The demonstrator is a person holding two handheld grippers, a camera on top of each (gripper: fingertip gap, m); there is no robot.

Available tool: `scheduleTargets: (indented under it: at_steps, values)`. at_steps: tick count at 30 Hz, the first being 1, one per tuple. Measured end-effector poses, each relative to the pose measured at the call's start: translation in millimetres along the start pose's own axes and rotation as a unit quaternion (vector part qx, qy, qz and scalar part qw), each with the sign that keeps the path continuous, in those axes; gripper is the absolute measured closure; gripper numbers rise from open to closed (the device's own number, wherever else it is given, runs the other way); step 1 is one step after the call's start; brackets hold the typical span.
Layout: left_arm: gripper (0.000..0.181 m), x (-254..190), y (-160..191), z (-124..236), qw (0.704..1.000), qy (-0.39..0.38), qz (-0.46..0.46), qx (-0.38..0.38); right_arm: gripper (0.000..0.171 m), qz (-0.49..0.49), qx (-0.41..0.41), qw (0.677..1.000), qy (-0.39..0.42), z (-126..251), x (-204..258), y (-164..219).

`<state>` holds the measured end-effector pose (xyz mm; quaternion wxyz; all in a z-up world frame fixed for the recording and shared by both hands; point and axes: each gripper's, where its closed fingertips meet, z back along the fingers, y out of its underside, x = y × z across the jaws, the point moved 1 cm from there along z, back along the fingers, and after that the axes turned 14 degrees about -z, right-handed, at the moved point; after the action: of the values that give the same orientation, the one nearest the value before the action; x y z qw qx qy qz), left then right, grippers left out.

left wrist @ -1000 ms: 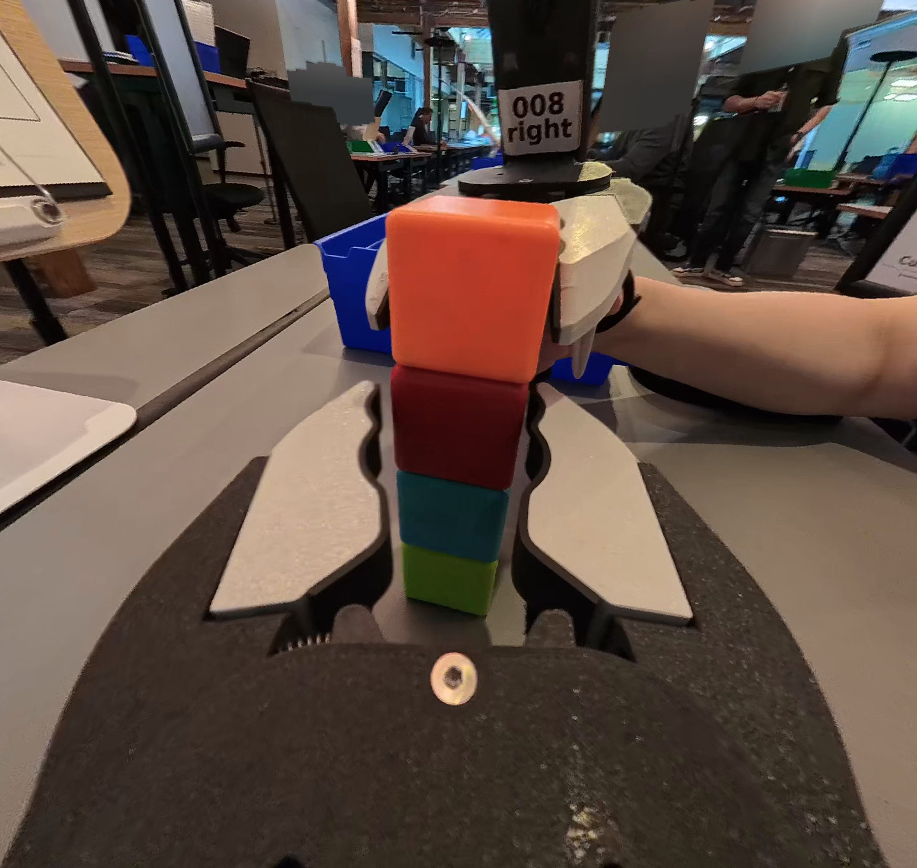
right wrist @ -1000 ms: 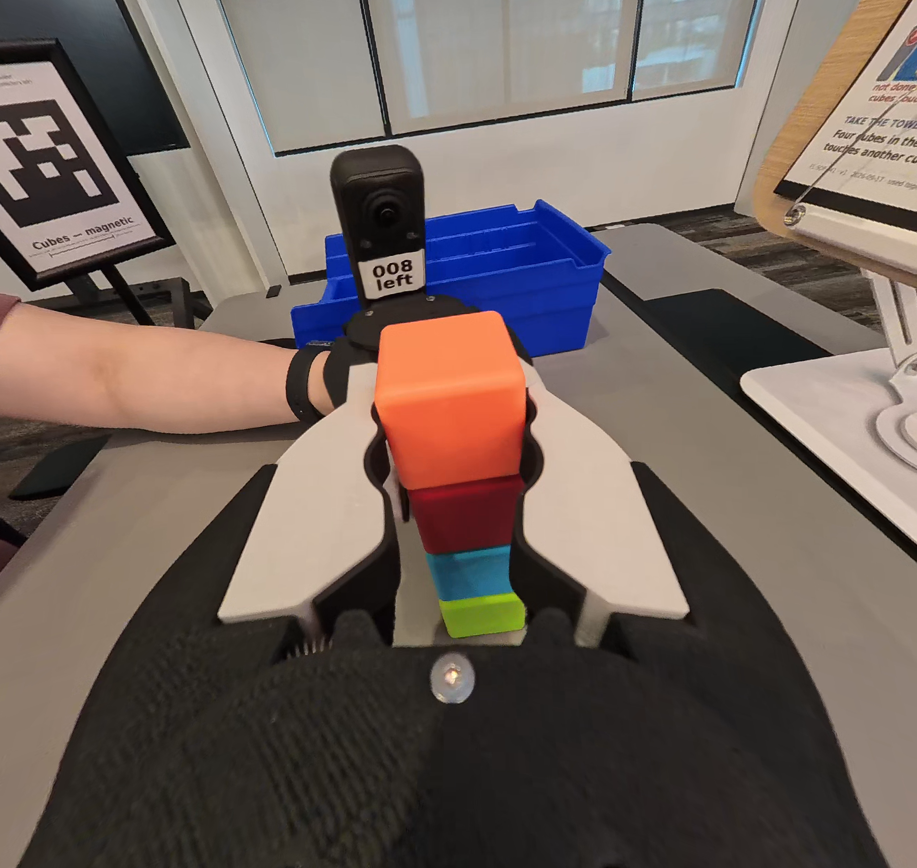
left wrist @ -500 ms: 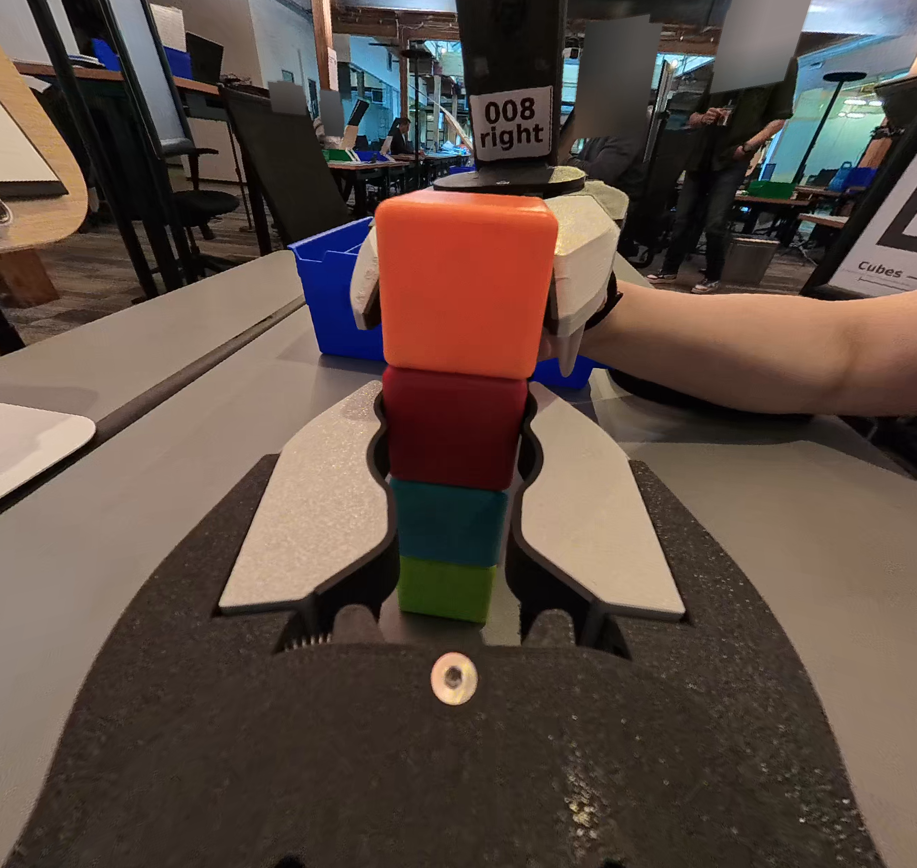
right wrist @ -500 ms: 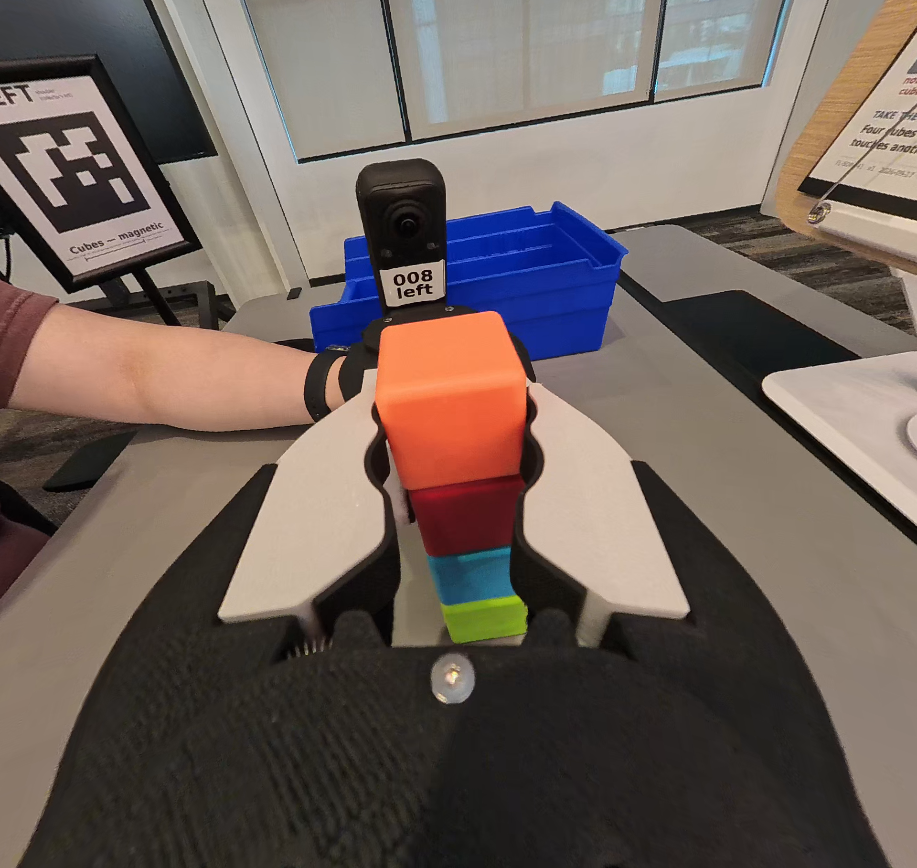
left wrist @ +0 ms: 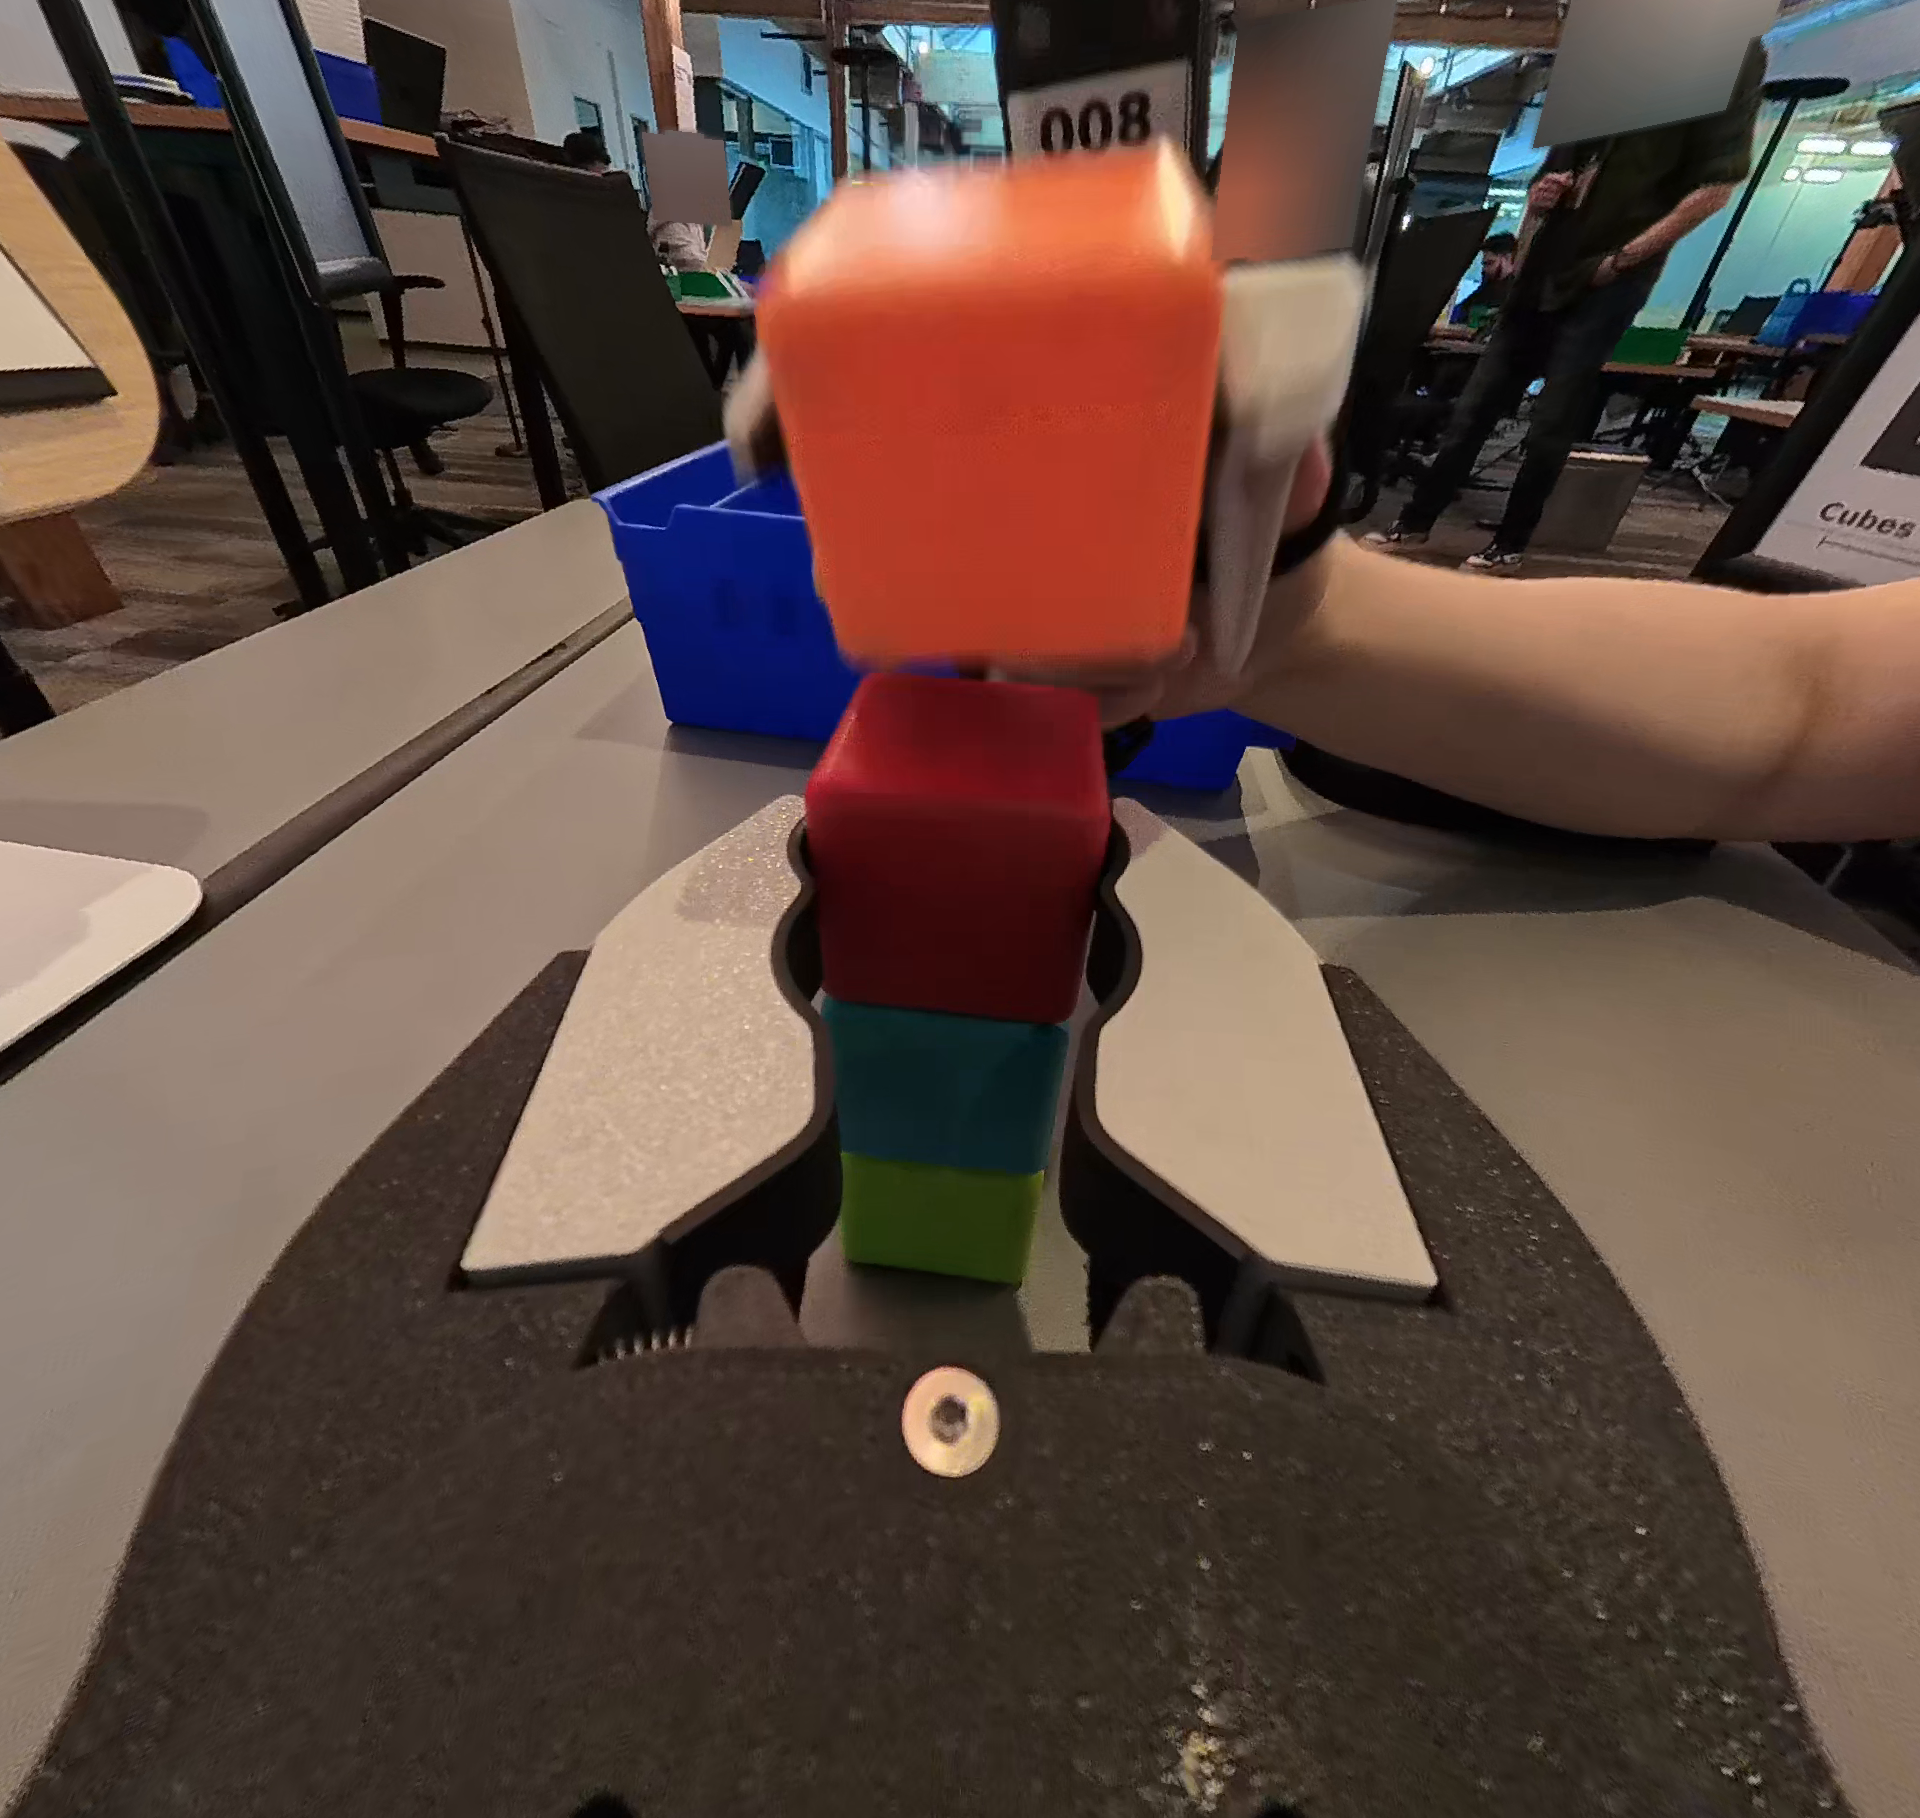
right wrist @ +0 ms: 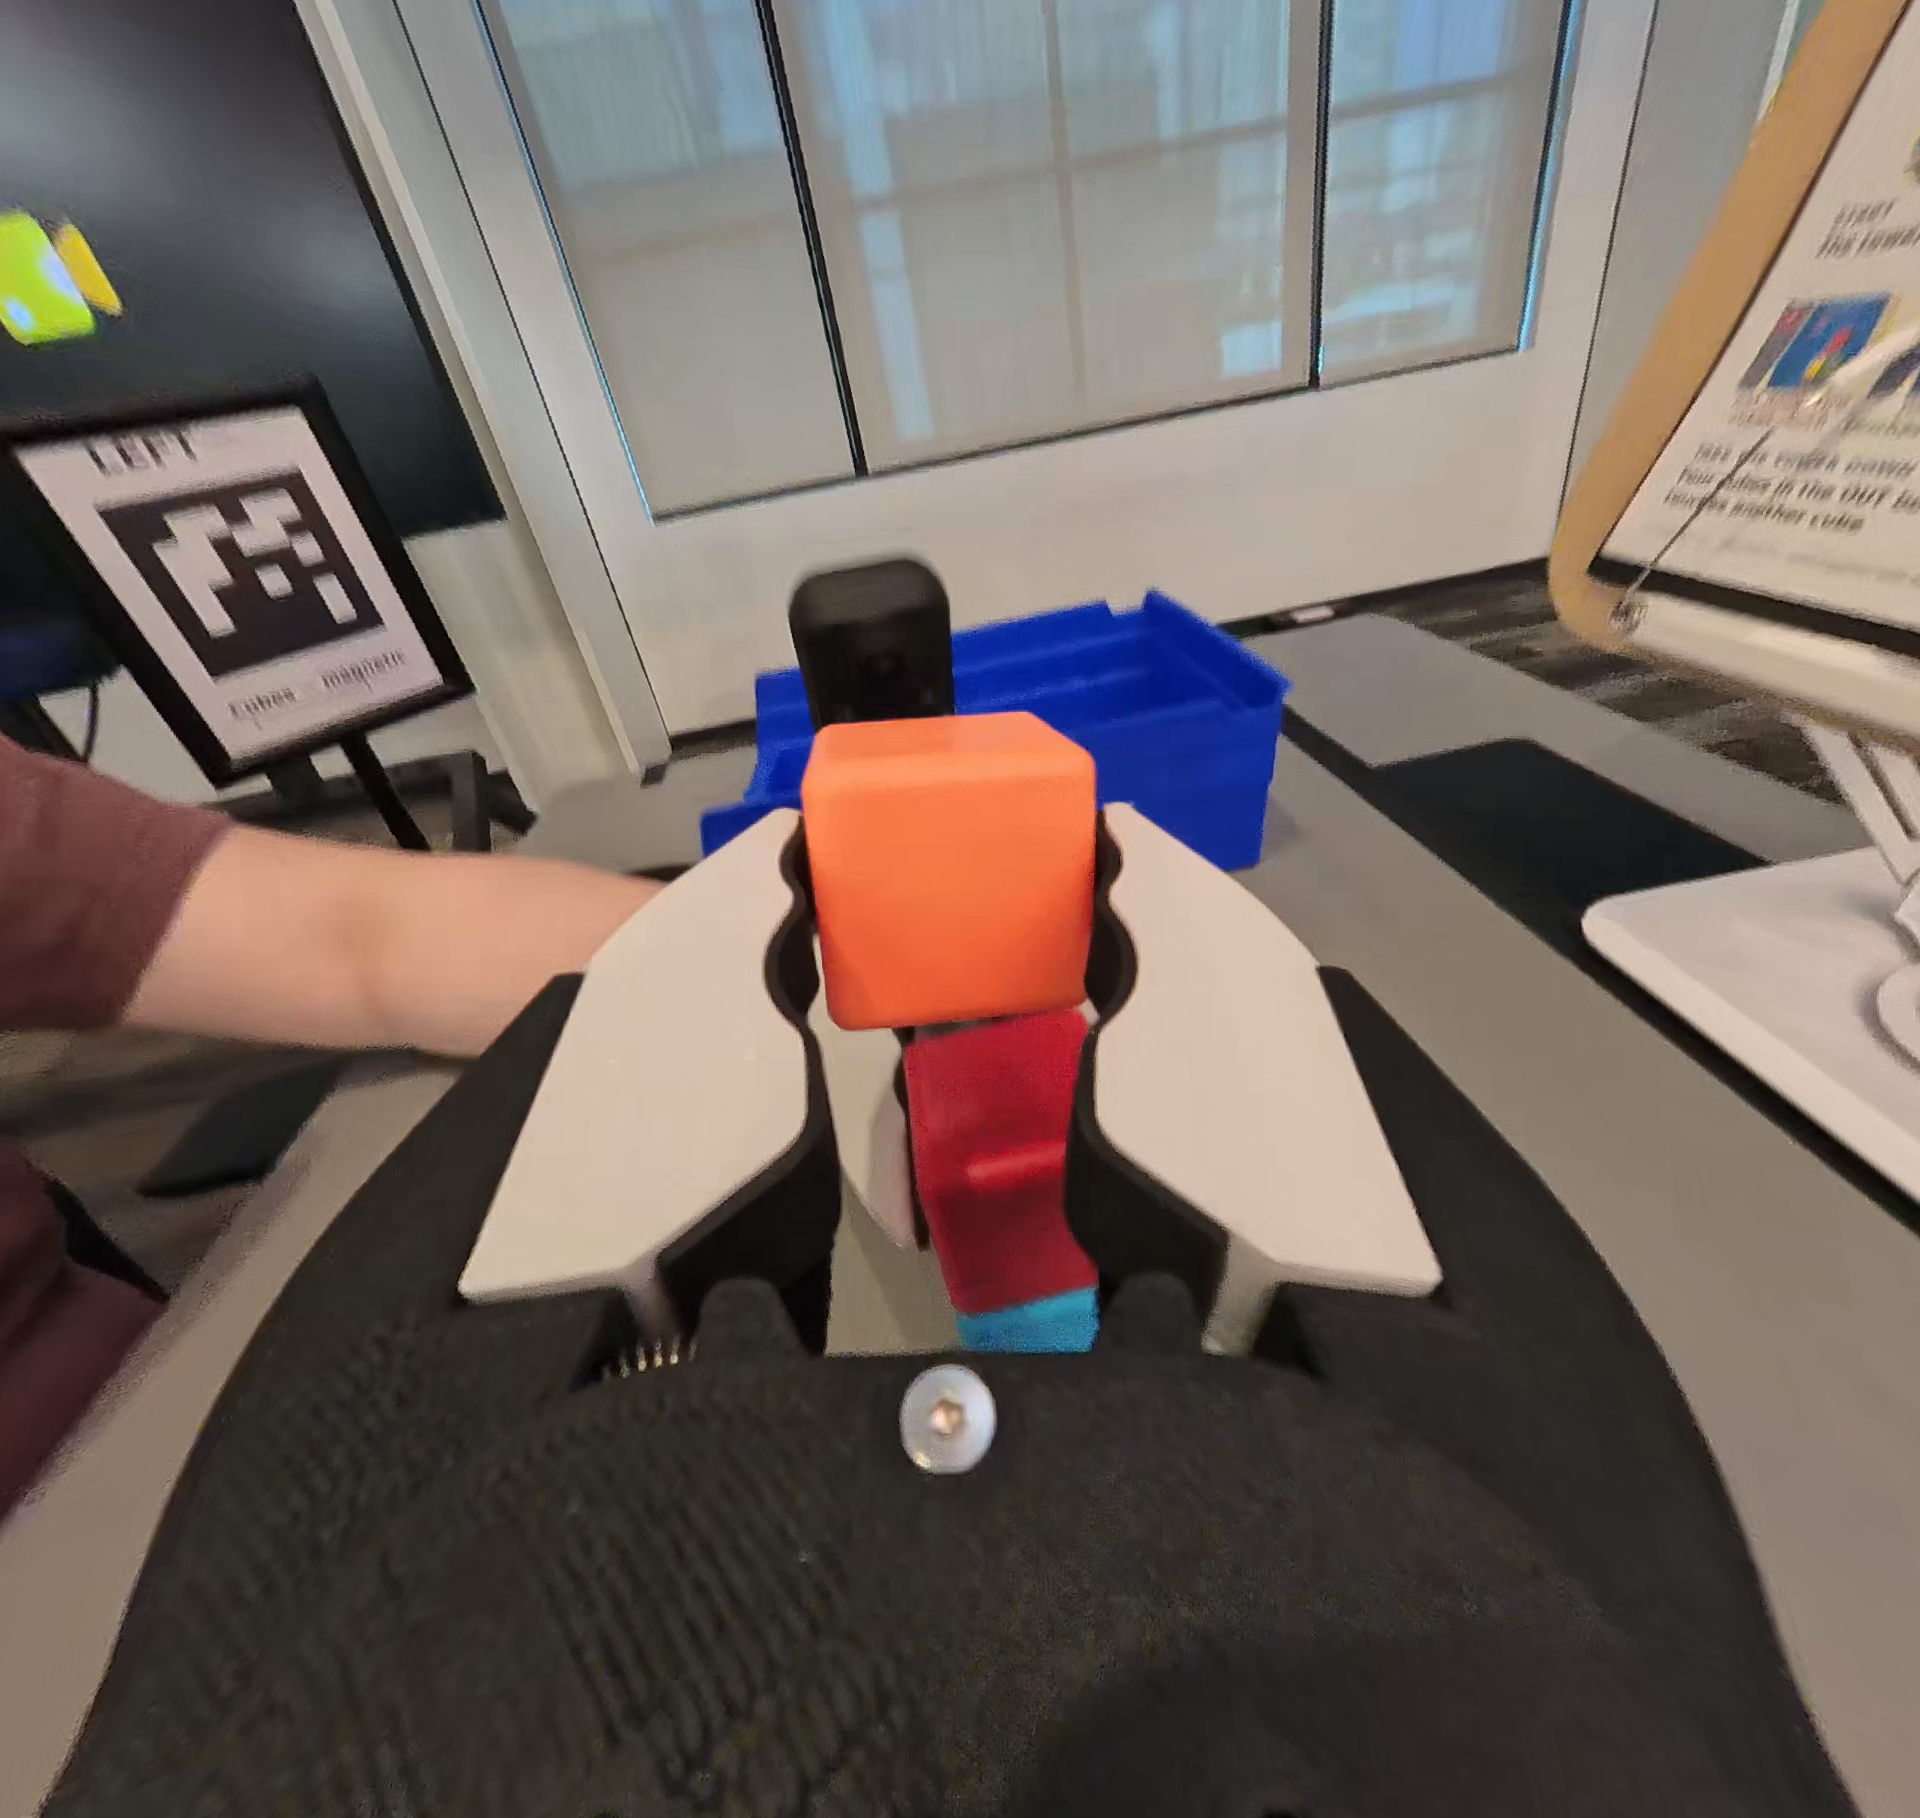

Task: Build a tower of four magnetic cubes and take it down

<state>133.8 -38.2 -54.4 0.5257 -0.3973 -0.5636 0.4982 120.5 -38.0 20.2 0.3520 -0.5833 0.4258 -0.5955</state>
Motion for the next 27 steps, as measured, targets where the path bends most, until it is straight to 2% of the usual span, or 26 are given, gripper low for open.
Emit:
scheduleTargets:
  at_steps: [2, 5, 7, 8, 10, 11, 12, 15, 20, 23, 27]
  values:
    - [0.132, 0, 0, 0, 1.0, -0.001, -0.002, 0.003, 0.121, 0.01, -0.015, 0.999, 0.026, 6, 7, -21]
    - [0.132, 4, 0, 2, 1.0, -0.011, 0.011, 0.002, 0.12, 0.061, -0.003, 0.992, 0.114, 33, 25, -62]
    - [0.133, 7, 1, 5, 1.0, -0.021, 0.012, 0.008, 0.121, 0.077, 0.015, 0.967, 0.241, 81, 22, -89]
    - [0.133, 8, 1, 6, 1.0, -0.021, 0.011, 0.011, 0.12, 0.078, 0.039, 0.938, 0.335, 117, 9, -93]
    - [0.133, 8, 2, 7, 1.0, -0.022, 0.009, 0.017, 0.121, 0.05, 0.068, 0.85, 0.52, 203, -30, -88]
    - [0.133, 8, 2, 8, 1.0, -0.022, 0.008, 0.018, 0.121, 0.002, 0.075, 0.81, 0.582, 242, -51, -76]
    - [0.133, 8, 2, 7, 1.0, -0.02, 0.008, 0.018, 0.12, -0.056, 0.086, 0.782, 0.615, 270, -71, -58]
    - [0.133, 7, 2, 7, 1.0, -0.017, 0.011, 0.017, 0.12, -0.148, 0.126, 0.723, 0.663, 317, -124, -6]
    - [0.133, 1, 1, 8, 1.0, -0.004, 0.01, 0.021, 0.12, -0.205, 0.203, 0.64, 0.712, 346, -167, 49]
    - [0.133, 0, 1, 8, 1.0, -0.003, 0.007, 0.023, 0.12, -0.232, 0.211, 0.634, 0.707, 350, -179, 67]
    - [0.132, 1, 1, 8, 1.0, -0.006, 0.012, 0.017, 0.118, -0.235, 0.197, 0.635, 0.709, 356, -185, 69]
